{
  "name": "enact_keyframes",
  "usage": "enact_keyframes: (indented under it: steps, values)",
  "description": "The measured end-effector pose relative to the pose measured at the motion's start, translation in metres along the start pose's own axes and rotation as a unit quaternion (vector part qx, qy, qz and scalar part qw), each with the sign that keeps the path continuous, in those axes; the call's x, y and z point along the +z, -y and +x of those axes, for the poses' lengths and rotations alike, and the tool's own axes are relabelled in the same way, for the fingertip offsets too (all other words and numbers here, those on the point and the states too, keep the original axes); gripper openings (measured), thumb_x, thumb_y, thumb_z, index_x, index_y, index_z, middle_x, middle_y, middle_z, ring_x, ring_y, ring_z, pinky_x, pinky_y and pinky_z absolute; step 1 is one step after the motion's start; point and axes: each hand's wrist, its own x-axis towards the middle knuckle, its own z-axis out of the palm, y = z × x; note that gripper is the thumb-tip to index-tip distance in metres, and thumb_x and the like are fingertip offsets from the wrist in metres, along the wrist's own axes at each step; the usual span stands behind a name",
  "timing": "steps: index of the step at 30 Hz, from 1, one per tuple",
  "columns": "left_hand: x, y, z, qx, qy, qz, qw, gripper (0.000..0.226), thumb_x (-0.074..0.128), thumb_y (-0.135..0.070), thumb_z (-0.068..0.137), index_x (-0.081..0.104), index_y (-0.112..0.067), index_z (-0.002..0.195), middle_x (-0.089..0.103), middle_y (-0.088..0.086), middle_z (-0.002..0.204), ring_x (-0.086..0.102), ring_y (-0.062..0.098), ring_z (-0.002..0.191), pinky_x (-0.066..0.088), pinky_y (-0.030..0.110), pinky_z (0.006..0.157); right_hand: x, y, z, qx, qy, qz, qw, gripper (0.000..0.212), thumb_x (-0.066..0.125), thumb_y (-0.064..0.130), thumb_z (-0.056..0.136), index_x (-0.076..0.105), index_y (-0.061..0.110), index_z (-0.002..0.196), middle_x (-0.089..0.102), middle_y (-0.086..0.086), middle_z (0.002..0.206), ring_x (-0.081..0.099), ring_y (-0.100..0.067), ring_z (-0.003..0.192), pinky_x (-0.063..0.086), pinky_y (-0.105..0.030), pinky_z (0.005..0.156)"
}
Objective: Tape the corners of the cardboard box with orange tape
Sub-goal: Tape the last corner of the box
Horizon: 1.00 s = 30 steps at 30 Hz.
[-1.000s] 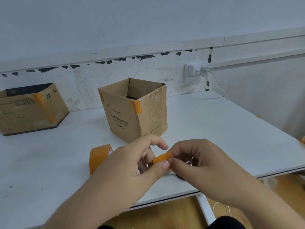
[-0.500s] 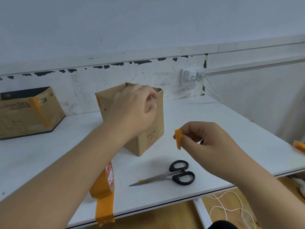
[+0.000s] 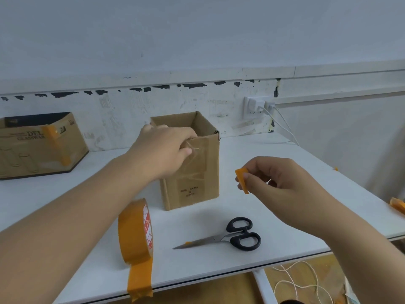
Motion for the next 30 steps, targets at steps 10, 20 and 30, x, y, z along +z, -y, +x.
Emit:
enact_keyframes:
  steps: [10, 20, 30]
  values:
    - [-0.011, 0.05, -0.029, 0.01, -0.034, 0.007, 0.999, 0.025, 0.053, -0.02, 0.091, 0.056, -0.04, 0.107, 0.053, -0.014, 0.103, 0.047, 0.016, 0.105, 0.029, 0.032, 0.083, 0.01, 0.007, 0.006, -0.1, 0.032, 0.034, 0.994, 0.031, 0.064, 0.024, 0.082, 0.053, 0.039, 0.107, 0.064, 0.015, 0.106, 0.061, -0.01, 0.099, 0.048, -0.021, 0.075]
    - [-0.004, 0.036, -0.038, 0.059, -0.052, -0.212, 0.974, 0.024, 0.052, -0.045, 0.09, 0.061, -0.033, 0.108, 0.058, -0.022, 0.102, 0.046, -0.01, 0.102, 0.032, 0.007, 0.085, 0.042, 0.02, 0.06, -0.186, -0.023, 0.049, 0.981, 0.058, 0.067, 0.018, 0.085, 0.036, 0.031, 0.133, 0.062, 0.014, 0.112, 0.053, -0.002, 0.117, 0.044, -0.016, 0.092]
    - [0.011, 0.036, -0.042, 0.044, -0.084, -0.292, 0.952, 0.011, 0.057, -0.035, 0.09, 0.055, -0.046, 0.094, 0.061, -0.022, 0.095, 0.049, -0.006, 0.099, 0.034, 0.0, 0.075, 0.058, 0.004, 0.096, -0.202, 0.024, 0.079, 0.976, 0.057, 0.066, 0.022, 0.088, 0.034, 0.03, 0.135, 0.066, 0.009, 0.101, 0.058, -0.009, 0.111, 0.043, -0.019, 0.094]
